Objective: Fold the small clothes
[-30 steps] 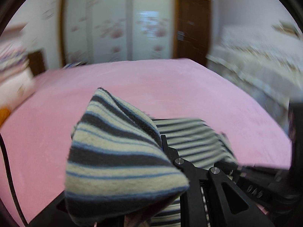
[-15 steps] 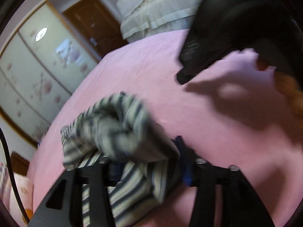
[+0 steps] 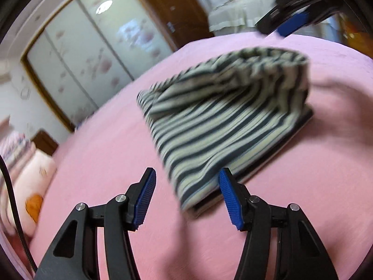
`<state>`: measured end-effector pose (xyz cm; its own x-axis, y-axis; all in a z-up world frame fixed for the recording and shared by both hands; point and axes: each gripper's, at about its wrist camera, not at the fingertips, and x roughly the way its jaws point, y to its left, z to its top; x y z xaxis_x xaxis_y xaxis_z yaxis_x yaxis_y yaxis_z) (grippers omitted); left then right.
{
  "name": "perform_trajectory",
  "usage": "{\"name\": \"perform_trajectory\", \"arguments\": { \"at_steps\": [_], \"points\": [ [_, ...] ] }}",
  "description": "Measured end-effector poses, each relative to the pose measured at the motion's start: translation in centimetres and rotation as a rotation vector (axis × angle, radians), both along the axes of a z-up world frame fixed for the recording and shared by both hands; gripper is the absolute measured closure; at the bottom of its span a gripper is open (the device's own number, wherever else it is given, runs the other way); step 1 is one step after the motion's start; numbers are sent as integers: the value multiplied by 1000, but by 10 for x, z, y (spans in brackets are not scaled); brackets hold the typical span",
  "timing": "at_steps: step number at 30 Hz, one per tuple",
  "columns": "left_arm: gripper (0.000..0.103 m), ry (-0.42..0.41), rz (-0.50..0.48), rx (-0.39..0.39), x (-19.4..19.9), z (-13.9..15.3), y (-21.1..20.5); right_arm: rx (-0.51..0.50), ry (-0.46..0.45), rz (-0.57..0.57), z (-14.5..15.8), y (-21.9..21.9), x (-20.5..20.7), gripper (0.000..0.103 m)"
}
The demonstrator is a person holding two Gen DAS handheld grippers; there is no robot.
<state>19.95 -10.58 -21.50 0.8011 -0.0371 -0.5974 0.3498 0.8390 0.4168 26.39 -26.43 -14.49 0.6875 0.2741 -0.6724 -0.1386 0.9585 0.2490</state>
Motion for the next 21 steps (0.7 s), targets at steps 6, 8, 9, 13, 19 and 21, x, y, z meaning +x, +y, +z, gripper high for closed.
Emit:
{"name": "perform_trajectory", "arguments": {
  "at_steps": [6,8,9,13,19,21],
  "points": [
    [48,-24,-45,-38,-7,-2,14,-102,-9,67,3,24,-29,49],
    [48,-30,-75,-26,-15,-3,10,-123,2,90,0,30,-35,49],
    [48,-31,-89,-24,-10,0,-2,-134,10,103,-3,33,-38,49],
    [47,-51,-149,39,-21,-5,-9,-189,41,141,-16,46,-38,49],
    [47,-81,-157,178,-28,-20,-19,-224,74,179,-28,63,-25,49],
    [45,-80,-139,169,-23,-18,-17,-232,66,198,-26,70,-25,49]
  ]
}}
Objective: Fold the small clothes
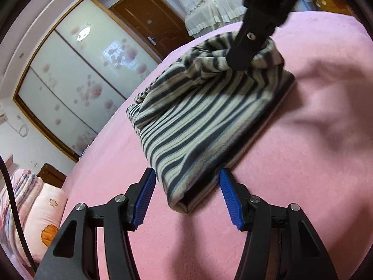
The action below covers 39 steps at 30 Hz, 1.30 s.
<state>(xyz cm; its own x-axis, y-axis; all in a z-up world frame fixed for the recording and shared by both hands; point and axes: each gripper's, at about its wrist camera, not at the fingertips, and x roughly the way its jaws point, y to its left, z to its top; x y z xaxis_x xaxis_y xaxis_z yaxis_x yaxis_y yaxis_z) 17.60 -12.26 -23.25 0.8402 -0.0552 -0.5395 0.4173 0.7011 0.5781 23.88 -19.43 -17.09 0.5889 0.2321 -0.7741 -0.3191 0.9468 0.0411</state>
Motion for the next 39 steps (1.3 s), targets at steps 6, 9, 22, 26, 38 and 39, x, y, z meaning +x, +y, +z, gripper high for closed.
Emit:
{"name": "perform_trajectory", "arguments": {
  "at_steps": [6,9,22,26,38,39],
  "points": [
    [45,13,48,-4,17,6,2,-36,-4,6,3,8,5,49],
    [72,44,26,-15,18,5,0,-63,-1,-8,4,10,15,49],
    [94,196,154,-355,41,27,46,251,203,-149,-14,-36,63,88],
    [91,332,138,-519,49,30,64,395,243,-171,-26,-52,61,89],
    [86,466,178,-680,80,41,84,586,237,-203,-1,-58,65,91],
    [86,471,182,-692,83,41,84,608,235,-204,2,-59,67,91]
  ]
}}
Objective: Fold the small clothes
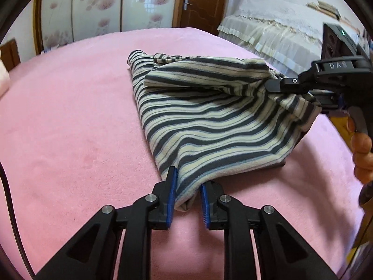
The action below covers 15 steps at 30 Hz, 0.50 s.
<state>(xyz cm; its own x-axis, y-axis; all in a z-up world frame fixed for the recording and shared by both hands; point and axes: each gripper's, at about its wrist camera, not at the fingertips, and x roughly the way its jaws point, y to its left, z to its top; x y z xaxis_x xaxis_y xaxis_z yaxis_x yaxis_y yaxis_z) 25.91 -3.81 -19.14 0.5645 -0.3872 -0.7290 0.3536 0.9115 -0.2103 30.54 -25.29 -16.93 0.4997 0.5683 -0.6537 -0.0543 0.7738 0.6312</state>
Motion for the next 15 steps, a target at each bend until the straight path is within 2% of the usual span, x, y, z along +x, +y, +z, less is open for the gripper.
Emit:
{"name": "perform_trajectory", "arguments": {
  "at_steps": [4,9,12,15],
  "points": [
    [86,30,17,-68,4,5,7,57,5,-7,1,-2,5,92],
    [85,24,21,-91,12,15,15,157,15,-16,-8,-7,3,92],
    [86,-32,12,-17,12,24,13,206,24,-30,-17,-11,1,92],
    [93,-99,0,90,7,31,6,242,29,-38,-23,-15,0,92]
  ]
}}
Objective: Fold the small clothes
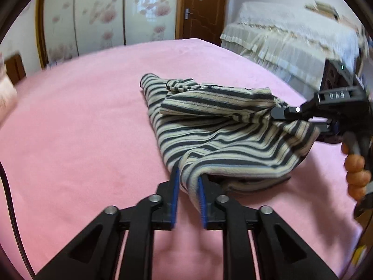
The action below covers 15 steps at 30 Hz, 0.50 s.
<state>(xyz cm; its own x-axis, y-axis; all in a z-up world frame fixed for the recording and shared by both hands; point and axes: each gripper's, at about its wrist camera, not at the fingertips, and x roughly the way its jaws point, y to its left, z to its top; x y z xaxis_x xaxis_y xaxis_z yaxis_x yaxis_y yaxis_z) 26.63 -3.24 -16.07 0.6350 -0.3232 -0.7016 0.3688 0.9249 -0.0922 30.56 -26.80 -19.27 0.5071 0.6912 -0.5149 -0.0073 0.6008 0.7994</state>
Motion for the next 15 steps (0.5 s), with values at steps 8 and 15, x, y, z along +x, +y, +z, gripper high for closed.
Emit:
{"name": "perform_trajectory", "arguments": {
  "at_steps": [8,15],
  "points": [
    [98,-66,10,149,-29,-29,-10,-14,102,-61,-54,-15,-17,92],
    [99,13,37,162,-32,-57,-3,-158,87,-72,-55,-15,-26,88]
  ]
}}
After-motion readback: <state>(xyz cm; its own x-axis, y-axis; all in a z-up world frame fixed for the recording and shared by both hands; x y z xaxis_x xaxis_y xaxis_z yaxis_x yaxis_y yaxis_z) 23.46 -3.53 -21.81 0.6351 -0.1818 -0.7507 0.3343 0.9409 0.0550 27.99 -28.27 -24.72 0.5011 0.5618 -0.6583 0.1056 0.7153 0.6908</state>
